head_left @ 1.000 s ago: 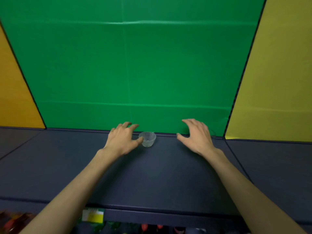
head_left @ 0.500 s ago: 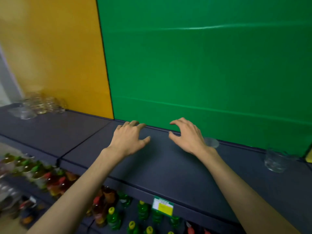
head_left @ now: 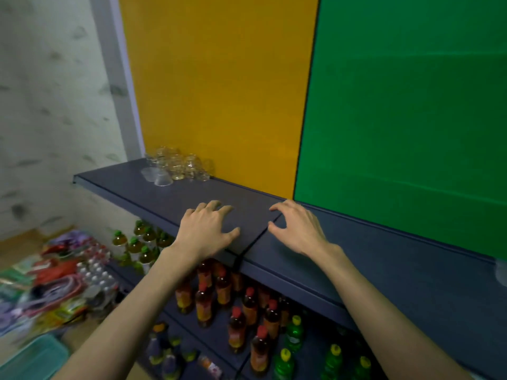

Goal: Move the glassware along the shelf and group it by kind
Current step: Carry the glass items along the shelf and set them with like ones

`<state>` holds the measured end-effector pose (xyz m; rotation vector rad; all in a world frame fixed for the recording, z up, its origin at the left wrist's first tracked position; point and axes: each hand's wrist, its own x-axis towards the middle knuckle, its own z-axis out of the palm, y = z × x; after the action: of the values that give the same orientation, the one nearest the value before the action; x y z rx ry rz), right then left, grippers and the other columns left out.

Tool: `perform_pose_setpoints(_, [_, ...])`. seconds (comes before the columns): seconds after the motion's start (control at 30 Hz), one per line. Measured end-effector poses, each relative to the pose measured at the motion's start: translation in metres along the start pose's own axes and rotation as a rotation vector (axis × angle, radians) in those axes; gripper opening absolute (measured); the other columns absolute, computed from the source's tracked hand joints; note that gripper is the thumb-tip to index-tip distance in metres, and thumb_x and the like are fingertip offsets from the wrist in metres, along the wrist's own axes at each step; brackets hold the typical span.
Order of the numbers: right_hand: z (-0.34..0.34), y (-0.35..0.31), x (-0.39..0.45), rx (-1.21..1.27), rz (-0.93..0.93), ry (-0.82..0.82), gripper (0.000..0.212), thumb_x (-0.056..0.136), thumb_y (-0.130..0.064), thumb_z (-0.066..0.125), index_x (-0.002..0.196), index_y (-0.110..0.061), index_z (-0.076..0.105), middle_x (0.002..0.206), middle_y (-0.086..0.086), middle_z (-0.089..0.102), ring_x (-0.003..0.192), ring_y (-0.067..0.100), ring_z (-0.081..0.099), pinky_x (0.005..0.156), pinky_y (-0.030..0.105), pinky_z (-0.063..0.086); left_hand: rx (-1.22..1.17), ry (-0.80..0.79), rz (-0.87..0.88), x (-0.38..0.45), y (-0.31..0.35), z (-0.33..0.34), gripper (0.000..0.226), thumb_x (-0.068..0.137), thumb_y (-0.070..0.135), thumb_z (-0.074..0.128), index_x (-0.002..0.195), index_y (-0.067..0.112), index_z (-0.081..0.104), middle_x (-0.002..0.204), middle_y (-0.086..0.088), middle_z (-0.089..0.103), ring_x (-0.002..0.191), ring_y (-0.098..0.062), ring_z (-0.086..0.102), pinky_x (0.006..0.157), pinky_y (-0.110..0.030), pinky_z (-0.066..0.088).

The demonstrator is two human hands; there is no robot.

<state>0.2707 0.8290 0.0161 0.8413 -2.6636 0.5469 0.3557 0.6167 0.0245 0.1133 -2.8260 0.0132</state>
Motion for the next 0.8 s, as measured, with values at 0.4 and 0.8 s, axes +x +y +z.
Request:
perform_pose_setpoints(0.4, [0.082,-0.117,0.113,0.050,0.035,-0.011,0.044,0.093,-0.049,0.057,0.132,-0.029,0.056,0.134,-0.006,0.055,0.120,0.019,0.056,0.085,0.036,0.046,-0.024,0.038,-0.126,0.014,-0.187,0.003,0.071,0.090,0.069,0.042,0.150,0.030,0.041,0.151,-0.003,0.045,0.133,-0.029,0.047,0.101,-0.047,0.043])
perform_pose_setpoints(0.8, [0.177,-0.202,0.283,0.093,-0.024,0.000,0.046,0.090,-0.044,0.061,0.132,-0.024,0.058,0.127,-0.002,0.058,0.115,0.021,0.057,0.088,0.037,0.048,0.009,0.022,-0.172,0.093,-0.354,0.036,0.071,0.091,0.067,0.043,0.151,0.030,0.040,0.153,-0.003,0.044,0.135,-0.029,0.046,0.103,-0.047,0.043])
